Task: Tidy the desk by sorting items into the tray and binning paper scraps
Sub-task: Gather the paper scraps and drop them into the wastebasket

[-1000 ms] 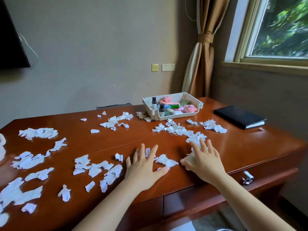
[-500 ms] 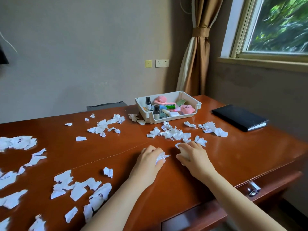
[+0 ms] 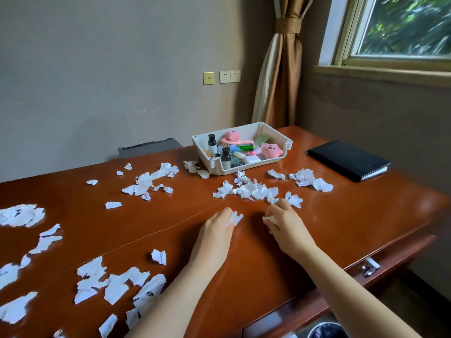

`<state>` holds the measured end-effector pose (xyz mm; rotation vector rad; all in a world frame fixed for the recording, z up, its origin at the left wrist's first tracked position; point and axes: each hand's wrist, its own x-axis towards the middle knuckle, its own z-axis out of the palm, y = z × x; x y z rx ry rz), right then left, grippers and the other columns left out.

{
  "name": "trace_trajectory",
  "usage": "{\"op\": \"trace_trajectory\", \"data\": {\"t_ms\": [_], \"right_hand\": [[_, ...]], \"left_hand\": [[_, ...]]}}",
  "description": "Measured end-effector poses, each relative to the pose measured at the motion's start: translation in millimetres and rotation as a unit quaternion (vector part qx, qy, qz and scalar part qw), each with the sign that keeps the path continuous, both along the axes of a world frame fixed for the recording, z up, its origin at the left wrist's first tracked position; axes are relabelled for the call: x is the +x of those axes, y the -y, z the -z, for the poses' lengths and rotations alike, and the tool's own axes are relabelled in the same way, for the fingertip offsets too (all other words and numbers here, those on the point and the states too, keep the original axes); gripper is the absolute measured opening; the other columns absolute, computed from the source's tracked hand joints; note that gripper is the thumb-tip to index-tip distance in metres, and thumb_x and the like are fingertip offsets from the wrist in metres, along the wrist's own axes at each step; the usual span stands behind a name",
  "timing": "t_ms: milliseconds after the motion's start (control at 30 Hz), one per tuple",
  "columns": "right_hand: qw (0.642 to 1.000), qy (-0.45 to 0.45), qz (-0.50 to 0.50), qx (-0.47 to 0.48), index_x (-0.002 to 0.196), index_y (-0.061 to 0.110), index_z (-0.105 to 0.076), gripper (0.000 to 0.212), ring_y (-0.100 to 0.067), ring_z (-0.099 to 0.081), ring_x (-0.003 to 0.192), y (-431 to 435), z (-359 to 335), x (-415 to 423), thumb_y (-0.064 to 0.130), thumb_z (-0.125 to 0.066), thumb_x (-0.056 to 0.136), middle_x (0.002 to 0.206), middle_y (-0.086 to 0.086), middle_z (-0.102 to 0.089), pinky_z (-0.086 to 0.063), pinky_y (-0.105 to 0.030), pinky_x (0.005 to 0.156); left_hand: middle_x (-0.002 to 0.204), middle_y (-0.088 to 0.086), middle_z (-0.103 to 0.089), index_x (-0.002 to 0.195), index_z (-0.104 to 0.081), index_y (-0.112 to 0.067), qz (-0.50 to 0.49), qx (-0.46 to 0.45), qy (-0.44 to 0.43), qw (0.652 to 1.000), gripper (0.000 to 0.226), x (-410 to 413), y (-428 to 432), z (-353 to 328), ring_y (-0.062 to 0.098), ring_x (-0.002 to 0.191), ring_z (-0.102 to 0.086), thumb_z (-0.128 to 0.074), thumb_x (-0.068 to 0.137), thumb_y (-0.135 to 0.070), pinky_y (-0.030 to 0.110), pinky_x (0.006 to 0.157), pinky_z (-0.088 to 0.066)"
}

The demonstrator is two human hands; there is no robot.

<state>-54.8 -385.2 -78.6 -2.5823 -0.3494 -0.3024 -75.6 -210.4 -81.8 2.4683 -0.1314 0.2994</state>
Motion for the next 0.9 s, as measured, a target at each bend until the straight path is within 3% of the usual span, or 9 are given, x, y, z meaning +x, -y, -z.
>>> {"op": "trace_trajectory", "data": {"t_ms": [100, 200, 267, 367, 467, 533, 700, 900], "right_hand": [[1.0, 0.005, 0.011, -0.012, 0.098, 0.012, -0.057, 0.012, -0.019, -0.056, 0.086, 16.0, 0.7, -20.9, 0.022, -0.05, 0.095, 0.105, -0.002, -0.052, -0.05, -0.028, 0.073], [0.999, 0.001, 0.024, -0.028, 0.099, 0.014, -0.055, 0.012, -0.022, -0.059, 0.086, 11.3, -3.5, -19.4, 0.024, -0.049, 0.095, 0.102, -0.002, -0.06, -0.051, -0.034, 0.07], [0.999, 0.026, 0.015, -0.026, 0.099, 0.015, -0.053, 0.01, -0.023, -0.06, 0.086, 36.7, -6.1, -42.9, 0.023, -0.05, 0.094, 0.102, -0.003, -0.063, -0.05, -0.036, 0.069], [1.0, 0.01, 0.019, -0.001, 0.1, 0.015, -0.054, 0.01, -0.023, -0.063, 0.084, 31.1, -7.5, -36.2, 0.021, -0.049, 0.095, 0.098, -0.005, -0.066, -0.052, -0.036, 0.07], [0.996, -0.014, 0.052, 0.073, 0.103, 0.015, -0.056, 0.014, -0.025, -0.061, 0.089, 28.8, -13.8, -30.7, 0.024, -0.05, 0.094, 0.1, -0.006, -0.065, -0.052, -0.036, 0.072], [0.992, -0.008, 0.062, 0.108, 0.105, 0.013, -0.057, 0.018, -0.024, -0.056, 0.09, 29.7, -17.3, -27.0, 0.025, -0.051, 0.094, 0.1, -0.007, -0.063, -0.045, -0.032, 0.069], [0.987, 0.025, 0.052, 0.147, 0.095, 0.007, -0.06, 0.016, -0.025, -0.057, 0.085, 33.6, -28.1, -24.4, 0.022, -0.057, 0.091, 0.092, -0.008, -0.065, -0.046, -0.036, 0.07], [0.983, 0.045, 0.04, 0.176, 0.084, 0.011, -0.058, 0.012, -0.013, -0.05, 0.065, 53.5, -53.4, -36.8, 0.021, -0.059, 0.09, 0.078, -0.002, -0.057, -0.036, -0.019, 0.053]], "left_hand": [[0.1, 0.008, -0.06, 0.107, -0.056, -0.007, 0.004, 0.017, 0.071, 0.997, 0.018, -21.2, 20.3, -0.3, 0.013, 0.083, -0.054, -0.045, 0.098, -0.018, 0.017, 0.064, -0.042], [0.08, -0.001, -0.052, 0.088, -0.05, -0.011, -0.007, 0.012, 0.09, 0.996, 0.013, -20.2, 16.6, -0.5, 0.008, 0.068, -0.047, -0.047, 0.096, -0.02, 0.008, 0.051, -0.032], [0.078, 0.001, -0.055, 0.084, -0.051, -0.01, -0.015, 0.0, 0.115, 0.993, 0.017, -45.4, 43.9, -8.3, 0.011, 0.07, -0.053, -0.047, 0.096, -0.022, 0.01, 0.053, -0.034], [0.08, 0.0, -0.054, 0.09, -0.057, -0.012, -0.018, -0.05, 0.071, 0.996, 0.017, -40.5, 45.3, -15.2, 0.01, 0.072, -0.051, -0.047, 0.096, -0.025, 0.015, 0.062, -0.039], [0.072, 0.002, -0.055, 0.075, -0.051, -0.015, -0.011, -0.062, 0.036, 0.997, 0.024, -34.8, 46.4, -24.6, 0.01, 0.064, -0.048, -0.048, 0.096, -0.027, 0.015, 0.056, -0.037], [0.06, -0.003, -0.045, 0.063, -0.044, -0.017, 0.002, -0.065, 0.015, 0.998, 0.035, -34.0, 48.2, -30.4, 0.011, 0.055, -0.041, -0.048, 0.096, -0.027, 0.016, 0.049, -0.03], [0.059, -0.002, -0.043, 0.068, -0.045, -0.014, 0.021, -0.074, -0.013, 0.997, 0.032, -28.5, 48.4, -41.5, 0.01, 0.054, -0.041, -0.048, 0.095, -0.031, 0.019, 0.049, -0.031], [0.059, 0.003, -0.047, 0.066, -0.041, -0.012, 0.062, -0.128, -0.035, 0.989, 0.035, -42.4, 69.8, -53.9, 0.006, 0.042, -0.041, -0.05, 0.095, -0.029, 0.022, 0.047, -0.032]]}}
